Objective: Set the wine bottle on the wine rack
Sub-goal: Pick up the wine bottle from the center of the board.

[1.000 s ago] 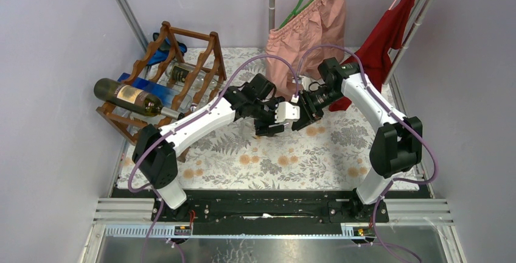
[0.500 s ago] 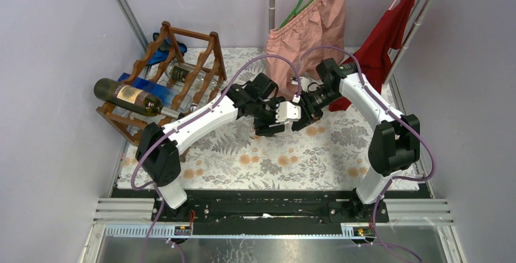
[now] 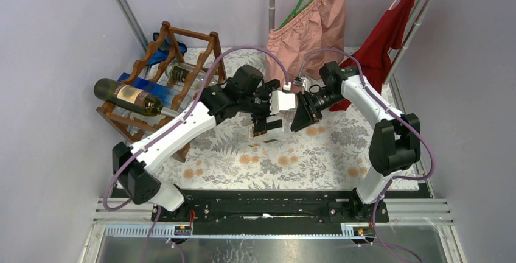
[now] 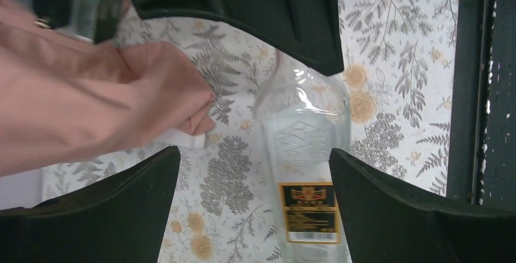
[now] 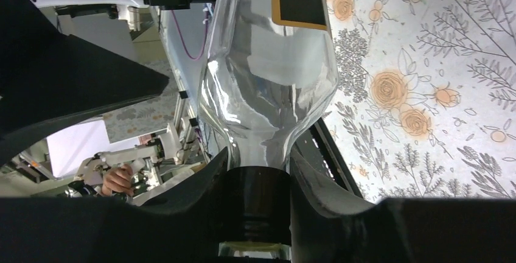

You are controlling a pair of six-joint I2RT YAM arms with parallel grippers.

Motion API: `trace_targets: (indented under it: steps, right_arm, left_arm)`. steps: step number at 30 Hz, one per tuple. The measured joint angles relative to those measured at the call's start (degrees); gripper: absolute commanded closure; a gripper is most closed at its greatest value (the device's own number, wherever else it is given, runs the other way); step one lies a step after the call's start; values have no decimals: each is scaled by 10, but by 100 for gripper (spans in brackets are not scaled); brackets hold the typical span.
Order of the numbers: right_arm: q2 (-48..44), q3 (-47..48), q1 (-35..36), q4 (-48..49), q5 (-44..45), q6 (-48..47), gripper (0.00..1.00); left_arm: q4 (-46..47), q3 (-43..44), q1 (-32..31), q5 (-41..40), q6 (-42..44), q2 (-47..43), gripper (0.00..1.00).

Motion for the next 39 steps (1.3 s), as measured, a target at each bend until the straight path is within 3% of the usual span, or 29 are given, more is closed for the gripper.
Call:
trace_targets:
  steps: [18,25,32,39]
  right_arm:
    - [-6,17,-27,-36,-70,-45,100]
    - [-5,53,-37,-59,-96,-53,100]
    - [-5,57,-54,-39,-121,-14,100]
    - [-6,64,-62,41,-124,88,100]
  left_arm:
    - [51,21,0,21,-164,-134,1]
    - [51,22,0,-17,-226,-151,1]
    - [66,103,0,-82,-296,-156,1]
    - [85,142,0,-139,-353,-169,2]
